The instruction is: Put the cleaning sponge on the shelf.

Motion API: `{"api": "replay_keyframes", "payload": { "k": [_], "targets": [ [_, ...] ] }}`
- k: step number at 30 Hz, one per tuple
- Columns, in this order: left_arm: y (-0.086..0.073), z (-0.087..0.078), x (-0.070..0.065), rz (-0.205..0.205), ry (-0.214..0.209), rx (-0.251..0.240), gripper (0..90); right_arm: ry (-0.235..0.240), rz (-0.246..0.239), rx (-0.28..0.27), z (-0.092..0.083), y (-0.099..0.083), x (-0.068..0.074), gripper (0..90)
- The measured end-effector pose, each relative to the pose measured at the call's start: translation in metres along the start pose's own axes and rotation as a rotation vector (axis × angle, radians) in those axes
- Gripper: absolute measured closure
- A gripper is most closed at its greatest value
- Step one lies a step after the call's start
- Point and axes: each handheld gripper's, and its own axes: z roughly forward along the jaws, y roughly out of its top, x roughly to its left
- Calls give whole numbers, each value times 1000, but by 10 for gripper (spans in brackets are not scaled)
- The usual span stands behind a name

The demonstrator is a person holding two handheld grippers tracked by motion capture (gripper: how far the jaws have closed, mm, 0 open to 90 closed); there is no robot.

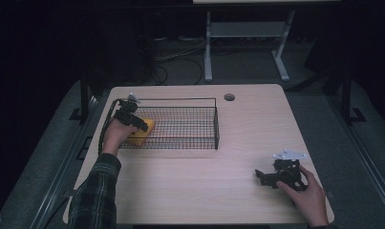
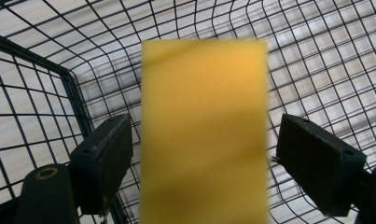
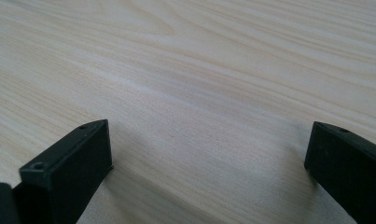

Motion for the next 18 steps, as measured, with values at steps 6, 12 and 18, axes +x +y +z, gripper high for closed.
{"api": "replay_keyframes", "payload": {
  "k": [6,12,18],
  "targets": [
    [-1,-9,-1,2,-12,-28,182,0,0,0,0,0,0,0],
    [-4,-19,-1,5,-16,-52,182,0,0,0,0,0,0,0],
    [-10,-33,-2,18,-14,-87,182,0,1,0,0,0,0,0]
  ]
}}
